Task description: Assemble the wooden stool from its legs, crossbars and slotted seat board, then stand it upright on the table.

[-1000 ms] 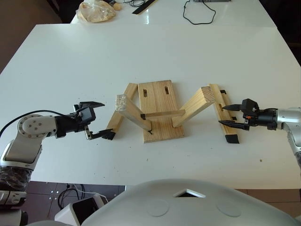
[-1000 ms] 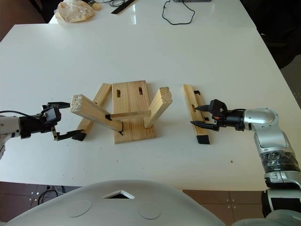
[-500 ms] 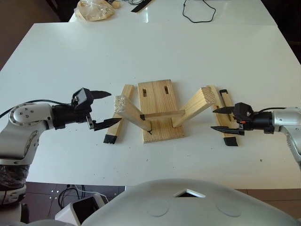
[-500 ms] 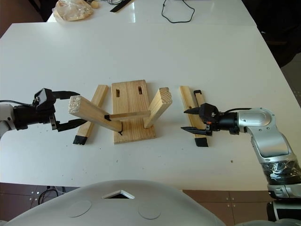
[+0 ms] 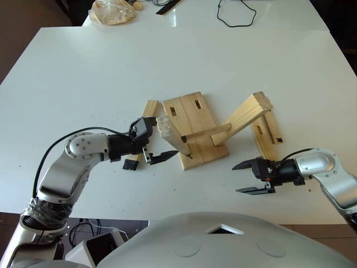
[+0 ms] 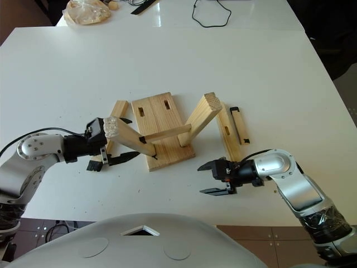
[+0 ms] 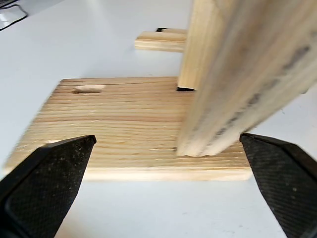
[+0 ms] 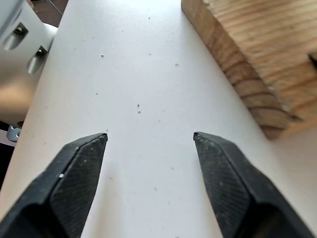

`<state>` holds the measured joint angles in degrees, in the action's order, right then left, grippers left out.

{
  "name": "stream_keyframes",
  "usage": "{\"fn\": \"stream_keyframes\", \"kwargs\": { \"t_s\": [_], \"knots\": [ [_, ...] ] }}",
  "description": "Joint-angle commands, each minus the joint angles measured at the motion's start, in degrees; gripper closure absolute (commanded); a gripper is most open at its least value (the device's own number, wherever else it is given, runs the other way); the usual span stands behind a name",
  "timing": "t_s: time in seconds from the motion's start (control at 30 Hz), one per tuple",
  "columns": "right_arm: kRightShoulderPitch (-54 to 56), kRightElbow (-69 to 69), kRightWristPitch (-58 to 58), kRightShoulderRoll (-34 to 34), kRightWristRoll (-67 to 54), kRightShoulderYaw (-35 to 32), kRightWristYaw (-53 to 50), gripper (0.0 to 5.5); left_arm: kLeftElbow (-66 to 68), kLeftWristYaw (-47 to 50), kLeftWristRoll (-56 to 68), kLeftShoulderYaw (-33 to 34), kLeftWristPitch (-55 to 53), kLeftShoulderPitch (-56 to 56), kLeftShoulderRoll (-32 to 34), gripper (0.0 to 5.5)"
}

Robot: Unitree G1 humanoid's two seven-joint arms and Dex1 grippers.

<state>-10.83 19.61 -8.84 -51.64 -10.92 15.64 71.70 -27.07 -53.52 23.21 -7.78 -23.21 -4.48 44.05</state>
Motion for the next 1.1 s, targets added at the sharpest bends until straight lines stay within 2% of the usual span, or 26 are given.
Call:
{"fn": "stream_keyframes", "kwargs": {
  "t_s": [0.03,0.27,0.57,0.73,1.0,1.1],
  "knots": [
    [3.01,-1.25,-1.42,2.27,0.2,0.32,-2.15,2.3,-3.5,0.02,-3.29,-6.33,-0.35,1.56,-1.38,0.1],
    [11.16,-6.94,-5.75,8.24,-0.07,-0.51,-7.45,2.3,-1.87,-0.07,-8.49,-13.79,0.44,8.28,-5.29,0.1],
    [15.07,-13.67,-5.05,9.06,1.43,-1.07,-8.68,2.3,6.87,-1.26,-13.14,-22.01,1.46,17.18,-13.1,0.1],
    [14.56,-14.2,-4.08,7.8,2.13,-1.31,-7.86,2.3,12.21,-1.72,-13.77,-19.01,2.73,20.95,-13.24,0.1],
    [10.03,-9.71,-2.74,5.52,3.5,-0.44,-6.99,2.3,12.76,-11.32,-7.39,-9.26,2.88,22.16,-4.54,0.1],
    [8.87,-7.85,-2.77,5.86,3.7,0.56,-7.21,2.3,15.88,-14.1,-5.56,-6.91,3.35,24.08,-3.28,0.1]
  ]
}}
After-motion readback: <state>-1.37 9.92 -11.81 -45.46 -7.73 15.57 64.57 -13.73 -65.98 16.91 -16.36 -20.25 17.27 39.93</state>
